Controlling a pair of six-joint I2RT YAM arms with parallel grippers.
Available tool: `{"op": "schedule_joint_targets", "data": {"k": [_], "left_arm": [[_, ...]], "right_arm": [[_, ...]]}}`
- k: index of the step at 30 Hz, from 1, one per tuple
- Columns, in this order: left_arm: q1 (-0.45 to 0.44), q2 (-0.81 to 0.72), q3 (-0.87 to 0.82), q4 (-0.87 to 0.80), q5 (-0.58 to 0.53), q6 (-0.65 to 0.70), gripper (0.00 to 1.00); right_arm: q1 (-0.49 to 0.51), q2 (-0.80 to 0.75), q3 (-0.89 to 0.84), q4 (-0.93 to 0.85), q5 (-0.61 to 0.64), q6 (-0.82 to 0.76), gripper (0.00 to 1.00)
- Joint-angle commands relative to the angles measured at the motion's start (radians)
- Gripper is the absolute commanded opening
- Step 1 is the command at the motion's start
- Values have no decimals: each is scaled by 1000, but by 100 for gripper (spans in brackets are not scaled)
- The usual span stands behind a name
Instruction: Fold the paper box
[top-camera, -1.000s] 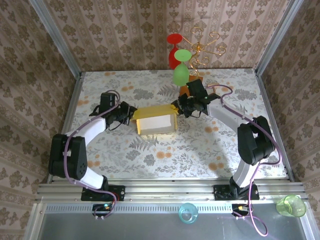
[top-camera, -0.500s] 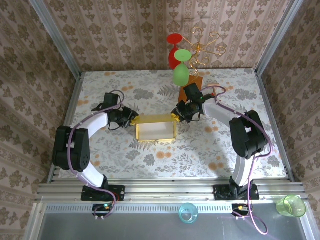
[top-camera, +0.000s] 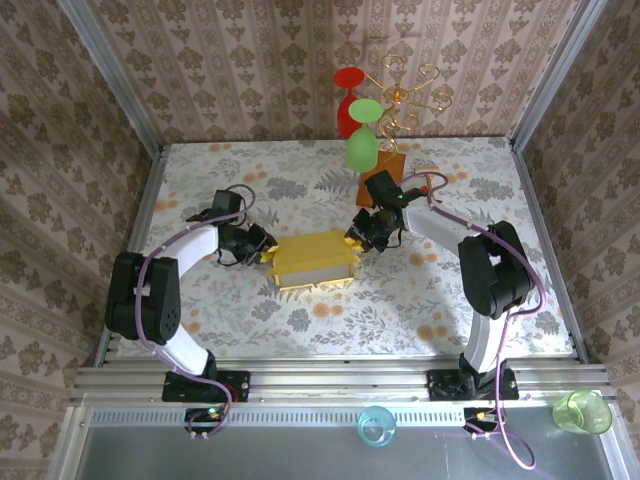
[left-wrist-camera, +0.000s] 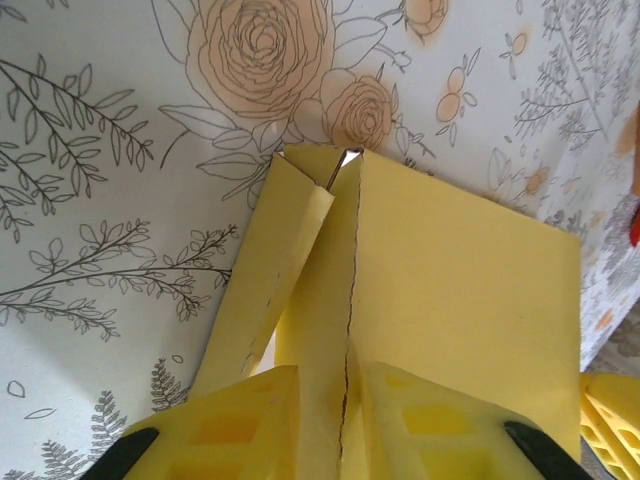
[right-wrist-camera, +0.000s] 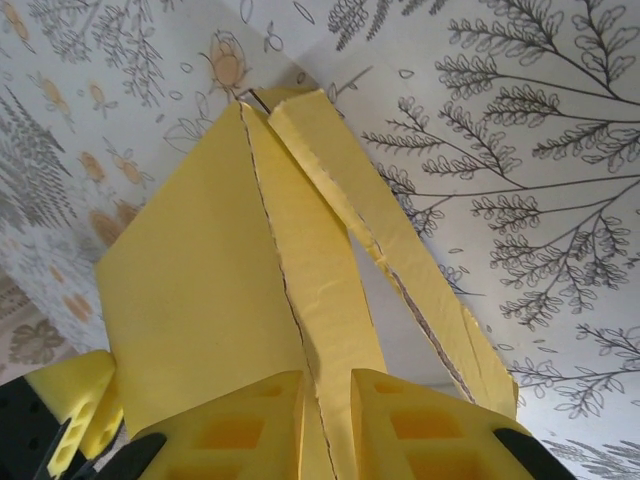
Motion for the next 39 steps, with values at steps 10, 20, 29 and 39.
{"op": "schedule_joint_targets", "data": {"k": [10, 20, 29, 39], "left_arm": [[-33, -65, 27, -127, -116, 138, 35], [-46, -29, -37, -7, -51, 128, 39], [-71, -22, -86, 2, -104, 138, 33], [-74, -26, -138, 42, -105, 137, 22]], "right_arm": [[17, -29, 15, -117, 70, -132, 20], [25, -1, 19, -142, 79, -223, 26], [16, -3, -50, -81, 57, -275, 36], [-31, 2, -109, 9, -81, -368, 54]]}}
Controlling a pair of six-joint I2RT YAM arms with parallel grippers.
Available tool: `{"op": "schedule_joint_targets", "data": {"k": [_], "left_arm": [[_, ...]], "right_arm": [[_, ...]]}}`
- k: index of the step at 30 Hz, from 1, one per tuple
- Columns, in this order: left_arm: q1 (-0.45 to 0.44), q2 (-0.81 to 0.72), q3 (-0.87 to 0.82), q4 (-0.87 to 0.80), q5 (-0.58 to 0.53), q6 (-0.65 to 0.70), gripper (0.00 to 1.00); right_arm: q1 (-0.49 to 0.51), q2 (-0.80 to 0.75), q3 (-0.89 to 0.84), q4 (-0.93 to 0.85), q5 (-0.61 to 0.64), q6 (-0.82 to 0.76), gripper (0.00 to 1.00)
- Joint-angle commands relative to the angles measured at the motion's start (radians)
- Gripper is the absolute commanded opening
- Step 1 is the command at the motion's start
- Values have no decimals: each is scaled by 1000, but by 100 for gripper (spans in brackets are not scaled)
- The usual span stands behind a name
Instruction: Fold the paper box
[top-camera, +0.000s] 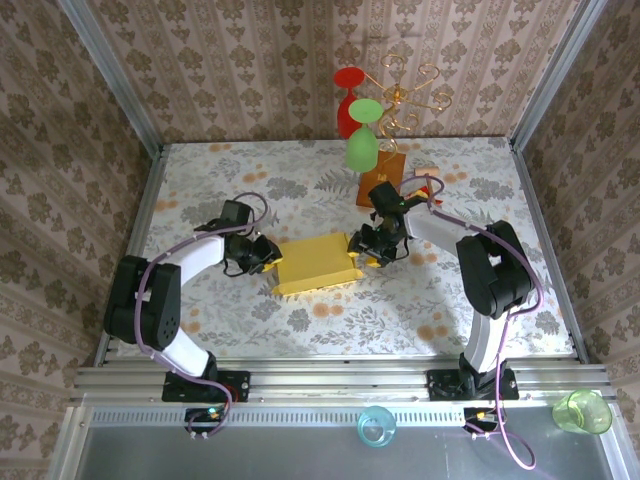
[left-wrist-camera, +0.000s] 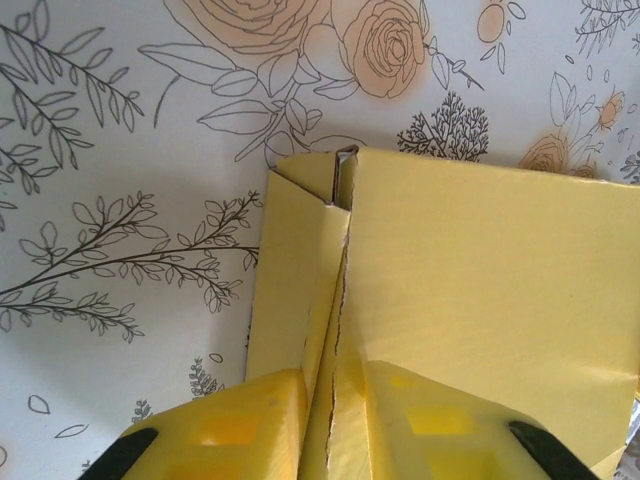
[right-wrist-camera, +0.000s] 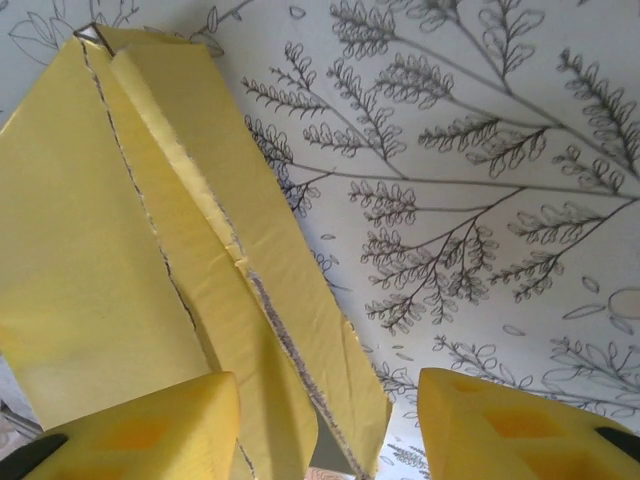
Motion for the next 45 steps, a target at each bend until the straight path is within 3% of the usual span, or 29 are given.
{"op": "schedule_joint_targets", "data": {"k": [1, 15, 21, 26, 39, 45], "left_arm": [[-11, 6, -43, -28, -35, 14, 21], [-11, 9, -66, -37, -38, 41, 16], [10, 1, -140, 60, -18, 15, 12], [33, -10, -200, 159, 5, -13, 9], [85, -9, -260, 190, 17, 2, 6], [128, 3, -282, 220, 35, -3, 2]], "right_arm": [[-19, 2, -30, 73, -93, -75, 56], [-48, 84, -121, 211, -261, -156, 61], [-45, 107, -138, 258, -326, -159, 62], [-30, 105, -136, 314, -402, -143, 63], [8, 120, -93, 415, -530, -73, 63], [25, 66, -97, 438, -521, -35, 63]]}}
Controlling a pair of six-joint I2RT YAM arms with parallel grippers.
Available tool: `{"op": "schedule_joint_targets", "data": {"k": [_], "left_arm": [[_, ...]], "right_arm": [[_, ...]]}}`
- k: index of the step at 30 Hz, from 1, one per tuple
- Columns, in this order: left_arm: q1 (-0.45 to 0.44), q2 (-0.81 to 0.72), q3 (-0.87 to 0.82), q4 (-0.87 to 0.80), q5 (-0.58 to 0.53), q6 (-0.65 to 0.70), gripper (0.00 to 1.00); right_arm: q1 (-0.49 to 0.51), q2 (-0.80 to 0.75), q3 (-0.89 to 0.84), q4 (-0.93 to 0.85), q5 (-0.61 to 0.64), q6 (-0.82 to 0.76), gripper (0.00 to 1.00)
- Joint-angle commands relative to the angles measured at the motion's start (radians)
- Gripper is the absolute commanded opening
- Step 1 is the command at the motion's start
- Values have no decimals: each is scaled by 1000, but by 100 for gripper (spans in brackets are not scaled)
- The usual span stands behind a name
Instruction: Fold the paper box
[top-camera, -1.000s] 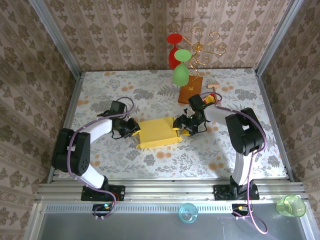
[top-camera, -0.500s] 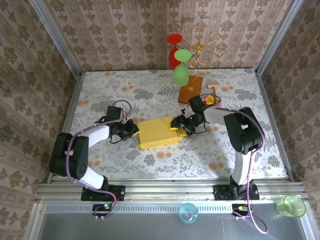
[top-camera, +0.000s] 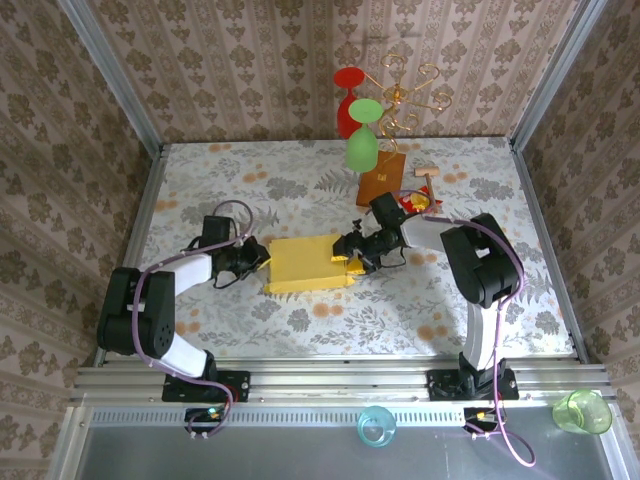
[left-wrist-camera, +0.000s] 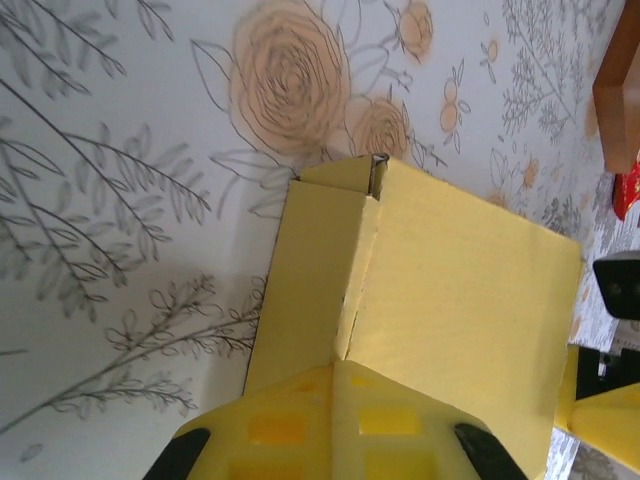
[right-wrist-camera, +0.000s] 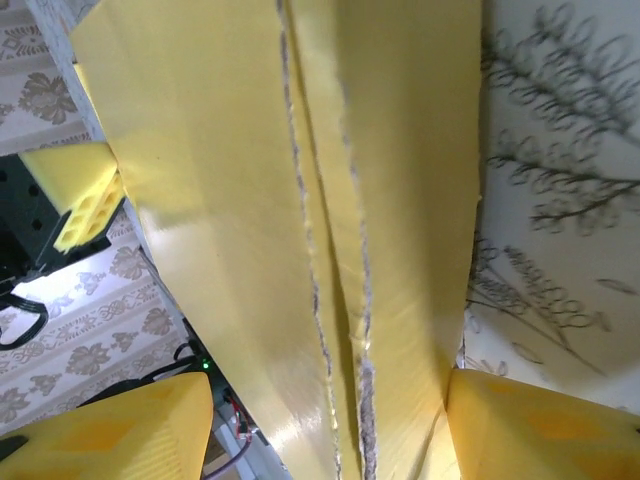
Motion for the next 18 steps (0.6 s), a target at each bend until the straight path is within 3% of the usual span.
{"op": "schedule_joint_targets", "data": {"k": [1, 5, 9, 18], "left_arm": [[8, 64, -63, -137, -73, 5, 2], [12, 61, -55, -166, -78, 33, 4], [9, 5, -34, -212, -90, 54, 24], [-2, -139, 74, -409, -129, 112, 37]], "right_arm": [[29, -40, 22, 33, -58, 6, 63], [11, -44, 4, -56, 32, -53, 62], [4, -8, 28, -113, 55, -78, 60], [0, 11, 62, -153, 94, -83, 56]]}}
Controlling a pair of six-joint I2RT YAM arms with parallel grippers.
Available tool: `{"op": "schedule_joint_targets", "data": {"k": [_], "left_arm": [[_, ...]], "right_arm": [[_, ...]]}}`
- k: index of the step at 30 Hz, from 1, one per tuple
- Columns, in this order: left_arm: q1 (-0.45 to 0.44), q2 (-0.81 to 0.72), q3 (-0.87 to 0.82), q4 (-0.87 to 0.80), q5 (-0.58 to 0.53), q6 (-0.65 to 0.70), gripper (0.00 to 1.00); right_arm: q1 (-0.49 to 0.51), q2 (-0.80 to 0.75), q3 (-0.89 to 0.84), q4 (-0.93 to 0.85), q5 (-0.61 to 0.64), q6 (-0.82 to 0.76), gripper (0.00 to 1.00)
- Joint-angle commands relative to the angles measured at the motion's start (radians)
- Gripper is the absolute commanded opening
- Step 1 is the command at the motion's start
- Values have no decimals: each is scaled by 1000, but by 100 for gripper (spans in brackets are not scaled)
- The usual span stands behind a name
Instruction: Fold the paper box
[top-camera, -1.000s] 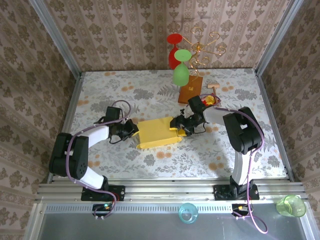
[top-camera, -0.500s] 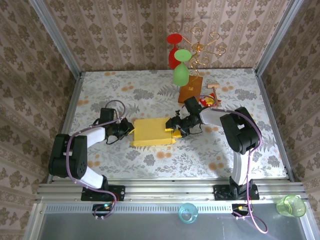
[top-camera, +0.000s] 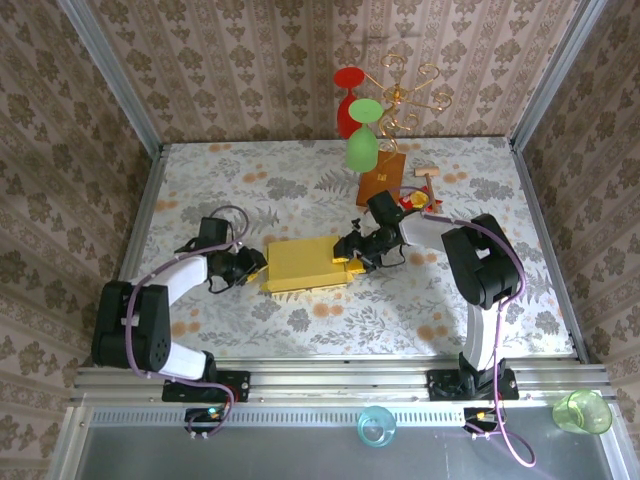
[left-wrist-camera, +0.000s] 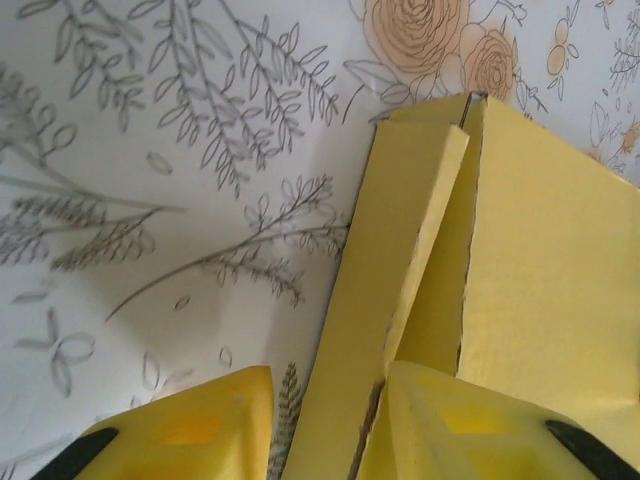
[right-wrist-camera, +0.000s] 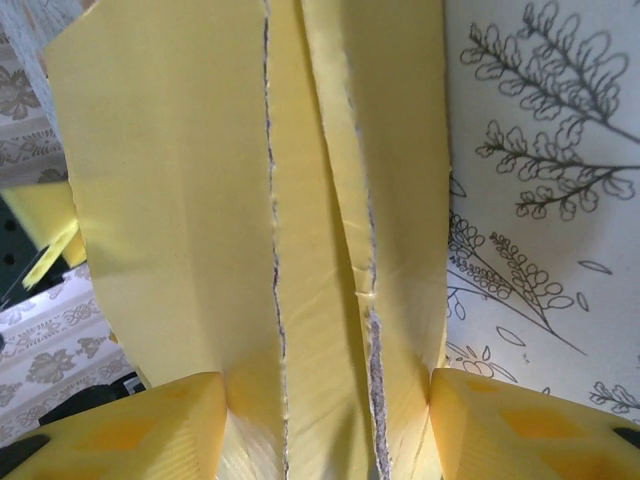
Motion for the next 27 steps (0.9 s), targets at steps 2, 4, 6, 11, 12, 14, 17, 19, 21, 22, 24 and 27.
{"op": "schedule_joint_targets", "data": {"k": [2, 4, 6, 11, 12, 14, 17, 19, 21, 22, 24, 27], "left_arm": [[-3, -54, 55, -180, -60, 63, 43], [5, -68, 29, -145, -46, 54, 46], [16, -69, 9, -85, -7, 26, 48], [8, -2, 20, -12, 60, -13, 55], [4, 20, 24, 1, 72, -12, 55], [-8, 56, 36, 10, 80, -5, 56], [-30, 98, 40, 37, 89, -8, 55], [-40, 112, 39, 51, 83, -12, 55], [-48, 116, 33, 75, 79, -20, 55], [-50, 119, 30, 83, 80, -22, 54], [-55, 127, 26, 92, 82, -26, 51], [-58, 136, 12, 108, 87, -29, 42]], "right_arm": [[-6, 17, 20, -52, 25, -21, 56], [-5, 19, 21, -50, 23, -19, 55], [-6, 21, 20, -51, 22, -18, 54], [-5, 25, 21, -48, 23, -13, 49], [-5, 26, 20, -50, 23, -12, 48], [-5, 26, 18, -52, 26, -15, 46], [-5, 27, 18, -51, 24, -12, 44], [-5, 28, 18, -52, 26, -13, 42], [-5, 28, 18, -51, 26, -11, 40], [-5, 28, 18, -51, 26, -12, 40], [-5, 29, 18, -51, 26, -13, 39], [-5, 31, 17, -47, 24, -12, 38]]}}
